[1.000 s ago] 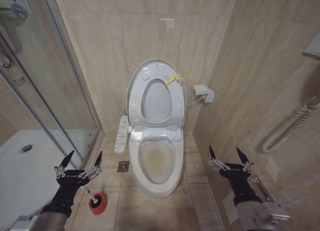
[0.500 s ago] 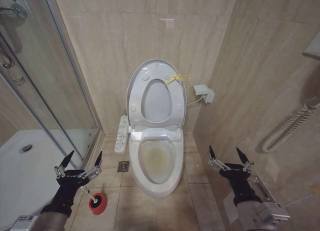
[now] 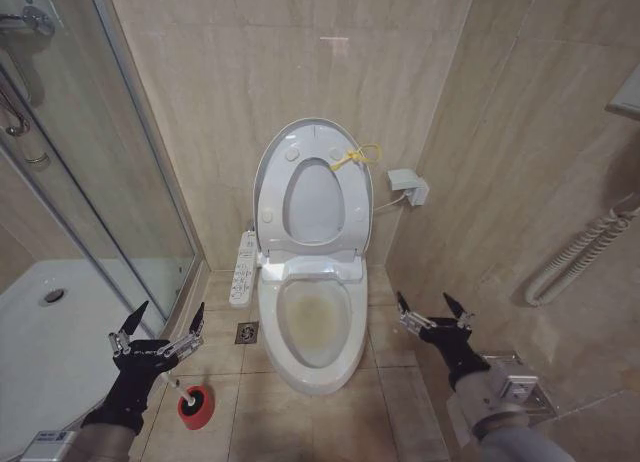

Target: Open the toilet lid, clean the toilet bowl with a toilet brush, close the toilet lid, and flush.

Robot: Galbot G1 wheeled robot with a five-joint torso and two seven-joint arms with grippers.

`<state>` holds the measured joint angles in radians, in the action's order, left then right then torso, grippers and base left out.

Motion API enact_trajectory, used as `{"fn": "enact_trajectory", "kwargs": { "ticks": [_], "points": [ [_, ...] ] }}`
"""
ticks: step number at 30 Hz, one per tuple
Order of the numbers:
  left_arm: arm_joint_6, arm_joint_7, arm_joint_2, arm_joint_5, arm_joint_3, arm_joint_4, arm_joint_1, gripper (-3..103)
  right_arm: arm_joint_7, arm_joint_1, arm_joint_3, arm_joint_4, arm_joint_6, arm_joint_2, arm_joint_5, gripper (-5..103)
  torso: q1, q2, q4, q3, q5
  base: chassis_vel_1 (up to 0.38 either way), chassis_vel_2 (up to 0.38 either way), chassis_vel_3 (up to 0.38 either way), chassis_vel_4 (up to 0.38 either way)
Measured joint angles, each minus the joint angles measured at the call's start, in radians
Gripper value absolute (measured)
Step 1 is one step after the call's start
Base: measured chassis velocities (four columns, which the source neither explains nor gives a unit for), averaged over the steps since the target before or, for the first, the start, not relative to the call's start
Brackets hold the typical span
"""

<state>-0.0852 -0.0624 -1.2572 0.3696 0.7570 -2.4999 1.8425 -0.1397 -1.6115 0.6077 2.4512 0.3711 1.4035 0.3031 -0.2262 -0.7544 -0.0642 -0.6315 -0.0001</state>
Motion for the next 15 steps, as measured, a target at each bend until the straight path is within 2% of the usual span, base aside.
{"fn": "enact_trajectory", "kwargs": {
  "ticks": [10, 15],
  "points": [
    [0.0, 0.0, 0.0, 0.0, 0.0, 0.0, 0.0, 100, -0.031, 0.086, 0.0, -0.054, -0.027, -0.039, 0.043, 100, 0.0, 0.0, 0.0003, 0.0, 0.0001, 0.0, 0.0, 0.0, 0.0],
    [0.0, 0.0, 0.0, 0.0, 0.0, 0.0, 0.0, 100, -0.042, 0.174, -0.001, -0.164, -0.07, -0.094, 0.083, 100, 0.0, 0.0, 0.0003, 0.0, 0.0001, 0.0, 0.0, 0.0, 0.0]
  ]
}}
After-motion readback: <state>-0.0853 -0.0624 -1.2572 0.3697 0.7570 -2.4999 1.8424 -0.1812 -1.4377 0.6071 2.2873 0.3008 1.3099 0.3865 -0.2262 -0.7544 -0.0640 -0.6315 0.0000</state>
